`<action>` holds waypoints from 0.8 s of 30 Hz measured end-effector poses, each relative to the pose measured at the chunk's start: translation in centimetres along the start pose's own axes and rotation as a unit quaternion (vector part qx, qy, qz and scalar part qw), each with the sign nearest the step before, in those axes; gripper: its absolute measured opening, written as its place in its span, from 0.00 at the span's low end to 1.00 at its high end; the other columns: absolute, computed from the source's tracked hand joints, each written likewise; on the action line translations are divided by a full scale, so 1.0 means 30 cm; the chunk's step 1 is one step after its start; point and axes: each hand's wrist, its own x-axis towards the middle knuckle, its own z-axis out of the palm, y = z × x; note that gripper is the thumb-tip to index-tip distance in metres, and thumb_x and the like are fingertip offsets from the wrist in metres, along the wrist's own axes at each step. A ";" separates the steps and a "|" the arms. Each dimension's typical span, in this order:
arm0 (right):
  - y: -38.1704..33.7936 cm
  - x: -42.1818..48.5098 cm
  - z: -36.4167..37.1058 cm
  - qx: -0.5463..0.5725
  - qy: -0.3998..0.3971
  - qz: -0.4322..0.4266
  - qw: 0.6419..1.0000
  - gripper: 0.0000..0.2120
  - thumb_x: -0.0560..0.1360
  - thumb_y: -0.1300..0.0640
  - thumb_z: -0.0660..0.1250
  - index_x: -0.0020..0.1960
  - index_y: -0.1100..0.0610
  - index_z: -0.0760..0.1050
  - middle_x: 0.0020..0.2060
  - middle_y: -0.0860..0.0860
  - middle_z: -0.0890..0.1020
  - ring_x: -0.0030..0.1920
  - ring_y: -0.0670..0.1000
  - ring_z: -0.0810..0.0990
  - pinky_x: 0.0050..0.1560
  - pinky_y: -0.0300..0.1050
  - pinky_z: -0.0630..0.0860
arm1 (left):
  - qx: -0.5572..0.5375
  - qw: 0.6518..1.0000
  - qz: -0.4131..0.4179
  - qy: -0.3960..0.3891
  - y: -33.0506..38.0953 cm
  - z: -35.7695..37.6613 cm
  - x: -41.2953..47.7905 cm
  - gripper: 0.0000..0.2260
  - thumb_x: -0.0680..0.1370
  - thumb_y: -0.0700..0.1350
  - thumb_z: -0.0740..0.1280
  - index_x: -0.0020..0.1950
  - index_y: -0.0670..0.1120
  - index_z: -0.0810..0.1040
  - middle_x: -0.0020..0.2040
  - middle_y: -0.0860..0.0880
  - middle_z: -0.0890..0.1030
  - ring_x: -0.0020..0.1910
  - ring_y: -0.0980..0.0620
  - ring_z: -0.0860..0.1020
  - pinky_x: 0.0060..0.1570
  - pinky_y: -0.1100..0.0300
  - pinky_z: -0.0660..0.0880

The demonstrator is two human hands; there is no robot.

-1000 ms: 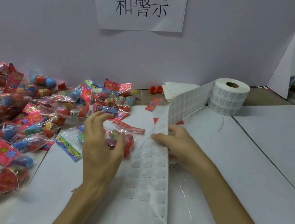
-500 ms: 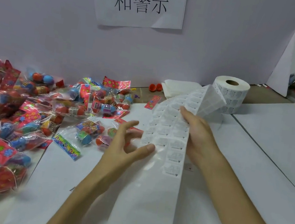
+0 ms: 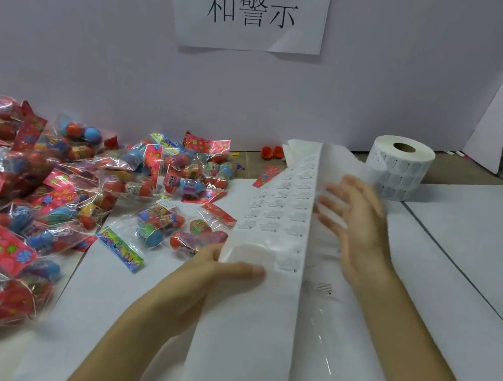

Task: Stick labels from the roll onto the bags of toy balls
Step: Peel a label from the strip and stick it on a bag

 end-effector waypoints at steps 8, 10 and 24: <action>0.015 -0.079 0.041 -0.260 -0.165 -0.325 0.894 0.02 0.73 0.57 0.73 0.45 0.51 0.84 0.45 0.45 0.85 0.49 0.45 0.82 0.45 0.30 0.73 | -0.065 0.986 0.024 0.149 0.016 -0.015 0.025 0.07 0.77 0.39 0.72 0.40 0.43 0.88 0.38 0.42 0.87 0.31 0.47 0.85 0.27 0.60 0.79; 0.047 -0.088 0.052 -0.352 -0.207 -0.378 0.831 0.05 0.71 0.55 0.77 0.46 0.52 0.84 0.50 0.46 0.83 0.56 0.47 0.77 0.52 0.32 0.72 | -0.070 0.986 0.037 0.148 0.016 -0.015 0.029 0.08 0.77 0.38 0.71 0.40 0.44 0.88 0.39 0.42 0.87 0.33 0.47 0.85 0.28 0.60 0.79; 0.075 -0.075 0.044 -0.429 -0.254 -0.346 0.795 0.12 0.68 0.42 0.78 0.49 0.45 0.84 0.56 0.40 0.80 0.61 0.43 0.73 0.62 0.50 0.73 | -0.100 0.991 0.040 0.085 0.008 -0.039 0.031 0.19 0.67 0.47 0.78 0.56 0.47 0.87 0.51 0.39 0.86 0.46 0.42 0.86 0.38 0.57 0.81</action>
